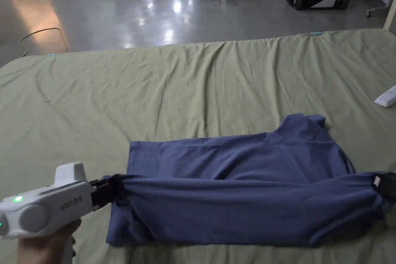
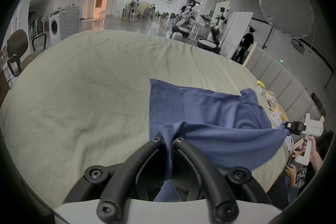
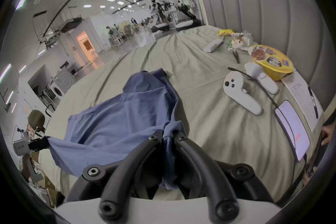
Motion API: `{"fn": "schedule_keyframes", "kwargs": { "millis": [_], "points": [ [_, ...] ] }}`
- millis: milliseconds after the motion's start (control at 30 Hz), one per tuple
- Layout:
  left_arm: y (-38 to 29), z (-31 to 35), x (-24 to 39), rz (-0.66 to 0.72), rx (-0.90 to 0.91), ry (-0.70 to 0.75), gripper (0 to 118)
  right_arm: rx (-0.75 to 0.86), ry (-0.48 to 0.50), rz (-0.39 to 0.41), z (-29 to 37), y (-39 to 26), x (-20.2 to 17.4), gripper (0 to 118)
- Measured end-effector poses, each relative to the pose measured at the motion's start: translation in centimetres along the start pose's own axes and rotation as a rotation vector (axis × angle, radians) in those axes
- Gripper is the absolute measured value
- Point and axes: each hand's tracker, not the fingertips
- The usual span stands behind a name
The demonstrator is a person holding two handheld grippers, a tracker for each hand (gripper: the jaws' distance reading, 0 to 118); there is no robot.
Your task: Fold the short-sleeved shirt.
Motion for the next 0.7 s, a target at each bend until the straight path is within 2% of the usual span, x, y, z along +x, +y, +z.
{"fn": "schedule_keyframes", "kwargs": {
  "millis": [67,167,200,233,267,300,333,500,567,700],
  "points": [
    [1.1,-2.9,0.1,0.007,-0.025,0.014,7,-0.063,-0.028,0.021,-3.4,1.0,-0.2,11],
    [0.7,-6.1,0.2,-0.046,-0.105,0.075,7,-0.125,-0.069,0.006,-6.8,1.0,0.1,13],
    [0.6,-6.7,0.0,-0.041,-0.124,0.083,13,-0.136,-0.087,0.004,-7.7,0.9,0.1,21],
    [0.2,-7.1,-0.2,-0.023,-0.119,0.094,27,-0.139,-0.11,0.02,-8.2,0.8,0.1,39],
    [0.0,-7.3,-0.4,-0.025,-0.121,0.104,49,-0.137,-0.113,0.032,-8.3,0.8,0.2,60],
    [-0.3,-7.2,-0.5,-0.022,-0.123,0.114,78,-0.134,-0.114,0.033,-8.1,0.4,0.7,79],
    [-0.3,-6.1,-0.6,-0.013,-0.109,0.106,86,-0.119,-0.109,0.036,-7.4,0.5,1.0,78],
    [-0.4,3.5,1.3,-0.084,0.142,0.035,86,0.081,-0.029,0.091,0.3,0.9,0.6,77],
    [-0.8,8.9,2.9,-0.154,0.26,-0.001,86,0.157,0.0,0.13,4.9,0.3,-0.5,77],
    [-3.0,18.1,6.3,-0.213,0.369,0.001,86,0.325,0.085,0.164,13.3,-2.1,-3.1,77]
  ]
}}
